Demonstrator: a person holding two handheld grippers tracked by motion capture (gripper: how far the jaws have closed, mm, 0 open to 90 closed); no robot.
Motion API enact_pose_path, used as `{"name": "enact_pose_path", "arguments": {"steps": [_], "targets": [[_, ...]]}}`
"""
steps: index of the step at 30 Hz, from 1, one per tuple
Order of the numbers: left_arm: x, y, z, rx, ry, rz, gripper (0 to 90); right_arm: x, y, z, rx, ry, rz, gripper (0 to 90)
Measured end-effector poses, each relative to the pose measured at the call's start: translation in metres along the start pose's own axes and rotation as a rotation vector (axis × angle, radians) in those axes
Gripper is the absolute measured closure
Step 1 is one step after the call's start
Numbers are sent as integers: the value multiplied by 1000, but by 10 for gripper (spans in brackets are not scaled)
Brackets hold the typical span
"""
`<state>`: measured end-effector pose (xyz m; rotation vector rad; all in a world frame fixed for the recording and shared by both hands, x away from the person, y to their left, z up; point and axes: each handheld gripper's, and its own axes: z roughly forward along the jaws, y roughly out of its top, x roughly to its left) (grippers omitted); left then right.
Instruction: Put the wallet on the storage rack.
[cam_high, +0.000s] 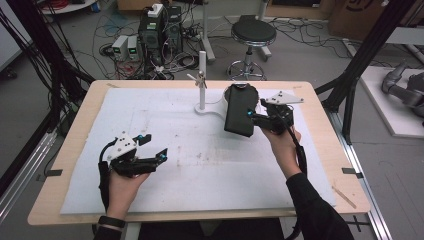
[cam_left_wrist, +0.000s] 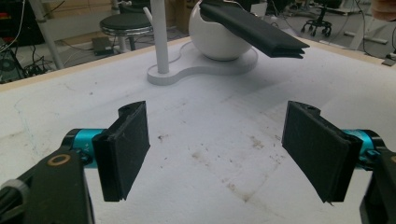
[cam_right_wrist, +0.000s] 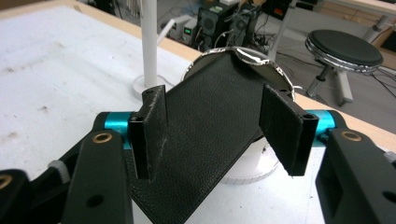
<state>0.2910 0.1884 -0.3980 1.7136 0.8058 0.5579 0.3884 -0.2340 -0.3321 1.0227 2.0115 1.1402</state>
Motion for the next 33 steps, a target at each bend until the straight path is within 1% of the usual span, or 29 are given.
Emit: {"name": "enact_pose_path", "arguments": {"steps": [4,7,8,12,15,18,22,24,26,30,33], "targets": [[0,1,0,-2,-2,1,231,-5,-1,-6,-12,9,18,414],[1,3,0,-5,-3,4,231,-8,-6,-11,-24,5,27,404],[1,4,0,-11,-2,-1,230,-9,-7,-13,-26,5,29,396],[1,9,1,-19,-8,2,230,-16,-16,-26,-31,0,45,369],[2,11,2,-21,-12,4,230,-23,-24,-39,-59,0,72,341],[5,13,1,-25,-6,2,228,-31,-36,-50,-64,12,110,300],[8,12,-2,-26,8,0,216,-38,-54,-60,-53,17,127,259],[10,11,-3,-28,14,-4,214,-40,-65,-65,-46,4,134,227],[11,10,-5,-28,21,-6,214,-42,-77,-69,-34,3,151,224],[11,9,-7,-25,25,-4,214,-44,-99,-72,-24,-5,177,221],[11,8,-7,-18,29,-6,214,-46,-111,-70,-4,-5,189,221]]}}
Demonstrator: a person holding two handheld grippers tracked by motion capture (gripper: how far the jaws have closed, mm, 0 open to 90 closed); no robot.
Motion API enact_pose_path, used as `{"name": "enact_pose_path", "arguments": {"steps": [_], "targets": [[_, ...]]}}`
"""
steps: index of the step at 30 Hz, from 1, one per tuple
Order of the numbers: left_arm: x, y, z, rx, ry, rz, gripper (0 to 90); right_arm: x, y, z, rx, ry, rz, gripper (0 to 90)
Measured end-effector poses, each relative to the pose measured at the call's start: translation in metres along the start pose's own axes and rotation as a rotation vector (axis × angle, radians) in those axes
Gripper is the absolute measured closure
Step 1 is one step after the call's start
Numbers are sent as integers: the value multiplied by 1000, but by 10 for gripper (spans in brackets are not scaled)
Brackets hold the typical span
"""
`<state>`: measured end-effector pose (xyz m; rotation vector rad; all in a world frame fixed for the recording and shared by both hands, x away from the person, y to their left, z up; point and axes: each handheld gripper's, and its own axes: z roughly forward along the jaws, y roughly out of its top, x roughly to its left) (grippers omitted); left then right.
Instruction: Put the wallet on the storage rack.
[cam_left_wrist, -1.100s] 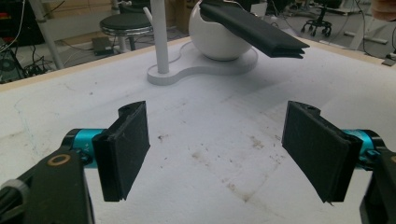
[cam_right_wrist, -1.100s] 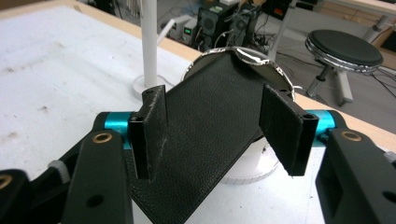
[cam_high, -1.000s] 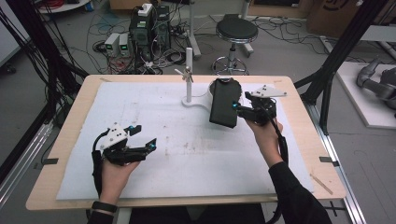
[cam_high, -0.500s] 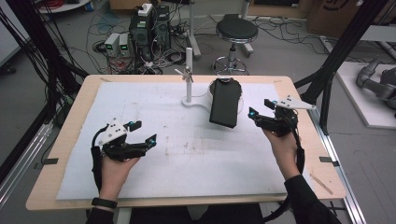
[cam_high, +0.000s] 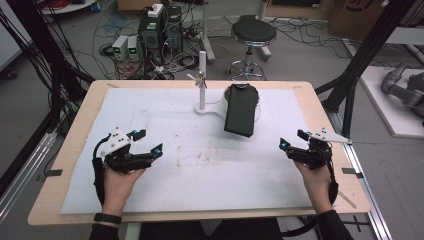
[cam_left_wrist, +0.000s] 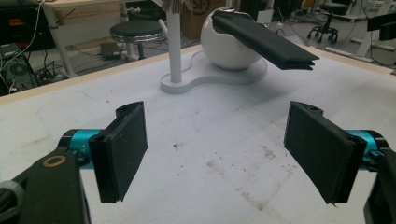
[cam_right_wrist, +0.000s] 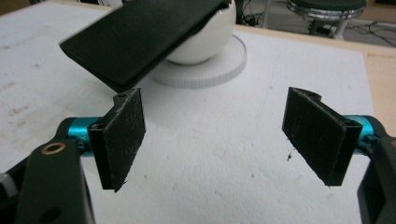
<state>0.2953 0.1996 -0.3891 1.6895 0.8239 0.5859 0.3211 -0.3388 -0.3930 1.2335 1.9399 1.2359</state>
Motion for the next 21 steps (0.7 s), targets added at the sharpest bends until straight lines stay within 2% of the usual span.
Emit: {"name": "enact_pose_path", "arguments": {"steps": [10,21], "targets": [[-1,-5,2,21,1,-4,214,-7,-7,4,18,-12,10,218],[1,-5,2,20,5,-5,214,-8,-9,5,34,-10,5,216]]}}
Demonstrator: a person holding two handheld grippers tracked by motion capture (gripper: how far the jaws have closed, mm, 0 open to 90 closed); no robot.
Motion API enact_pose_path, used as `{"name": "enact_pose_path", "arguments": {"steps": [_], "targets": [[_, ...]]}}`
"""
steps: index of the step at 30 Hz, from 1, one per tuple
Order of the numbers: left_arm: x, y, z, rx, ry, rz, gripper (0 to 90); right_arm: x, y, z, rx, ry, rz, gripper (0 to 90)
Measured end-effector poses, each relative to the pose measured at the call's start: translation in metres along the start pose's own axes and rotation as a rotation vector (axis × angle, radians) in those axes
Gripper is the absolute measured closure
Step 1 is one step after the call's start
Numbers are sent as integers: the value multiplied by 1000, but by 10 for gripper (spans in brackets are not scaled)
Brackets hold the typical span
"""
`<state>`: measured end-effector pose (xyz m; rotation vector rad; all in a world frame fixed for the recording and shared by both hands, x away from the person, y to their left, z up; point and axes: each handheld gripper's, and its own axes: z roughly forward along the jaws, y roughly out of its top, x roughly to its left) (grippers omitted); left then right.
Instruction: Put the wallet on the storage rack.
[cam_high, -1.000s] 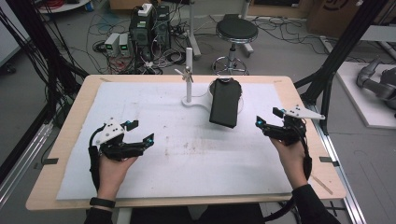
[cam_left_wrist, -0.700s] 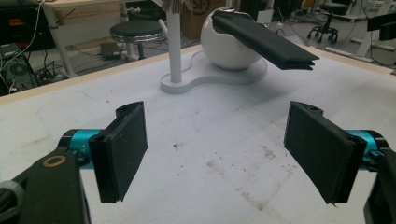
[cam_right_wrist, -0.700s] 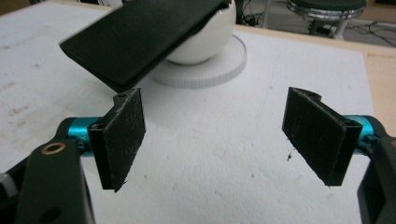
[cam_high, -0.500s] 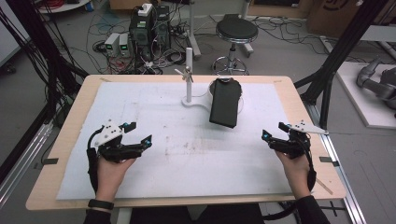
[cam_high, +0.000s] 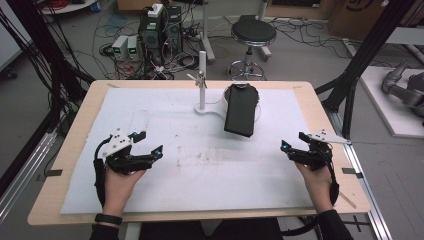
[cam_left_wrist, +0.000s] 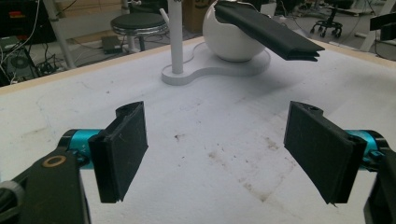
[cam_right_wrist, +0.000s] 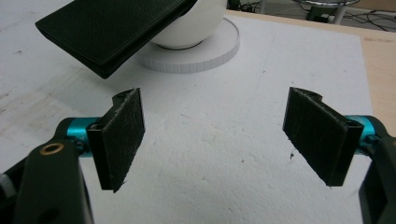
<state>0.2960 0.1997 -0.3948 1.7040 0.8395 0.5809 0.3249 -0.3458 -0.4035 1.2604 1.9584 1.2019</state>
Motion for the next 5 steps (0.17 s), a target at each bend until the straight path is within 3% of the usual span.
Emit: {"name": "enact_pose_path", "arguments": {"steps": [5], "targets": [[1,0,-1,1,8,3,214,-2,-1,2,8,-4,2,216]]}}
